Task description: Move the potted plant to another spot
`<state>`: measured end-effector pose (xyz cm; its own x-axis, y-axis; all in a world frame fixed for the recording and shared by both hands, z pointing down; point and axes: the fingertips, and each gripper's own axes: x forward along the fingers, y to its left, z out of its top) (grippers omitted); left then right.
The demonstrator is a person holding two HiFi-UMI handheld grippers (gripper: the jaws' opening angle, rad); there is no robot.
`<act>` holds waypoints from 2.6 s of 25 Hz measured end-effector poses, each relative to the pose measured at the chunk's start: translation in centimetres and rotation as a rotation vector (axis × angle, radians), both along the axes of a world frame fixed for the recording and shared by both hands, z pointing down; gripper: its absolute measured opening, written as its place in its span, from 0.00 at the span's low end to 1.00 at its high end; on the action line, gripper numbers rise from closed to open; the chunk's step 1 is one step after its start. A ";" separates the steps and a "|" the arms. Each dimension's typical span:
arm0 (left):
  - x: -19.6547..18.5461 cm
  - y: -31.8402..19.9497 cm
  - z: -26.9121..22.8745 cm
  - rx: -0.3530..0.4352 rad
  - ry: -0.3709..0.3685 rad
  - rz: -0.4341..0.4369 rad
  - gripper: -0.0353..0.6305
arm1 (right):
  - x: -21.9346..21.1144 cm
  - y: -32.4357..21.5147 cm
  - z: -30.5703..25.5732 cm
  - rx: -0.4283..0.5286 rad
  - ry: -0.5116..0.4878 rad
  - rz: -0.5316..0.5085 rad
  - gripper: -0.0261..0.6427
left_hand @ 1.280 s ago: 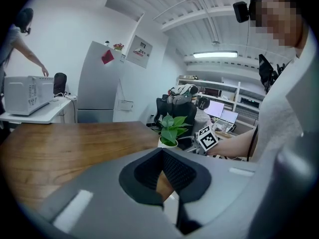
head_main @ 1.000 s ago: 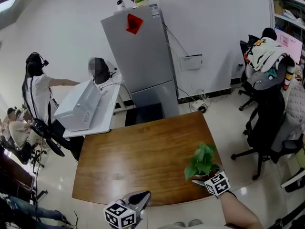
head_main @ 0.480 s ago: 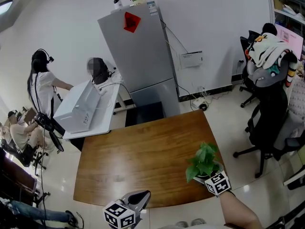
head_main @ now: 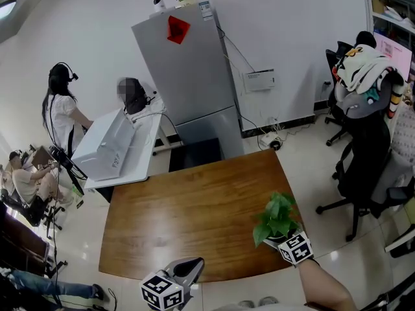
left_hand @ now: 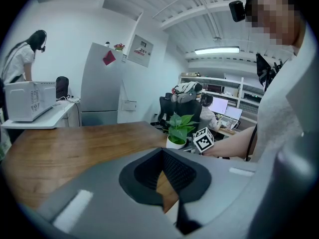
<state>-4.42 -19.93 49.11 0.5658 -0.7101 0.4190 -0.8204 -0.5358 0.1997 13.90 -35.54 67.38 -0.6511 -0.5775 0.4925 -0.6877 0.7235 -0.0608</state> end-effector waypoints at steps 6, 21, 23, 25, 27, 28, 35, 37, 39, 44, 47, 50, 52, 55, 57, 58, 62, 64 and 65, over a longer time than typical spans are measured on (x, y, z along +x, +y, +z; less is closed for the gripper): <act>0.4 0.3 0.0 0.001 0.001 -0.005 0.03 | 0.3 0.4 -0.1 0.000 -0.008 -0.003 0.73; 2.0 0.2 0.0 0.019 0.027 -0.027 0.03 | -0.3 1.1 -5.0 0.024 -0.027 -0.031 0.73; 2.0 0.0 0.2 0.050 0.034 -0.041 0.03 | -0.6 1.8 -5.9 0.022 -0.019 -0.056 0.73; 2.1 -0.1 0.1 0.068 0.045 -0.057 0.03 | -1.0 2.4 -7.0 0.025 -0.013 -0.084 0.73; 2.3 -0.2 -0.1 0.074 0.055 -0.071 0.03 | -1.4 2.8 -8.1 0.036 -0.009 -0.115 0.73; 2.5 -0.2 -0.2 0.076 0.059 -0.079 0.03 | -1.6 3.0 -8.5 0.043 -0.006 -0.133 0.73; 4.0 -0.1 0.5 0.075 0.064 -0.125 0.03 | -1.5 3.2 -9.2 0.065 -0.002 -0.213 0.73; 4.4 -0.2 0.6 0.067 0.059 -0.137 0.03 | -1.5 3.1 -9.3 0.066 -0.003 -0.229 0.73; 4.9 -0.4 0.6 0.045 0.055 -0.145 0.03 | -1.4 2.9 -9.3 0.064 0.001 -0.241 0.73; 5.2 -0.7 1.0 0.030 0.062 -0.146 0.03 | -1.3 2.6 -8.8 0.057 0.009 -0.256 0.73; 4.4 -1.2 0.8 0.038 0.060 -0.148 0.03 | -2.4 2.2 -9.0 0.063 0.009 -0.269 0.73; 3.1 -1.5 1.3 0.042 0.062 -0.148 0.03 | -4.0 2.1 -8.9 0.067 0.012 -0.282 0.73; 2.1 -1.7 1.7 0.042 0.065 -0.145 0.03 | -5.3 2.1 -8.7 0.070 0.013 -0.289 0.73; -0.2 -1.8 1.9 0.043 0.067 -0.138 0.03 | -7.7 2.1 -8.7 0.073 0.012 -0.296 0.73; -2.2 -1.9 1.8 0.044 0.066 -0.131 0.03 | -9.7 2.1 -8.9 0.077 0.012 -0.295 0.73; -3.3 -1.9 1.6 0.045 0.065 -0.128 0.03 | -10.9 2.2 -9.1 0.079 0.011 -0.294 0.73; -8.6 -1.6 0.8 0.055 0.063 -0.123 0.03 | -16.0 2.8 -9.7 0.080 0.001 -0.287 0.73; -11.4 -1.3 0.4 0.055 0.059 -0.116 0.03 | -18.6 3.2 -10.1 0.078 -0.007 -0.278 0.73; -12.8 -1.0 0.2 0.054 0.057 -0.113 0.03 | -20.0 3.5 -10.3 0.076 -0.011 -0.273 0.74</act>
<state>-17.19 -20.97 49.29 0.5029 -0.7912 0.3479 -0.8641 -0.4518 0.2216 -6.09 -32.06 57.08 -0.7928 -0.4149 0.4466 -0.4661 0.8847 -0.0054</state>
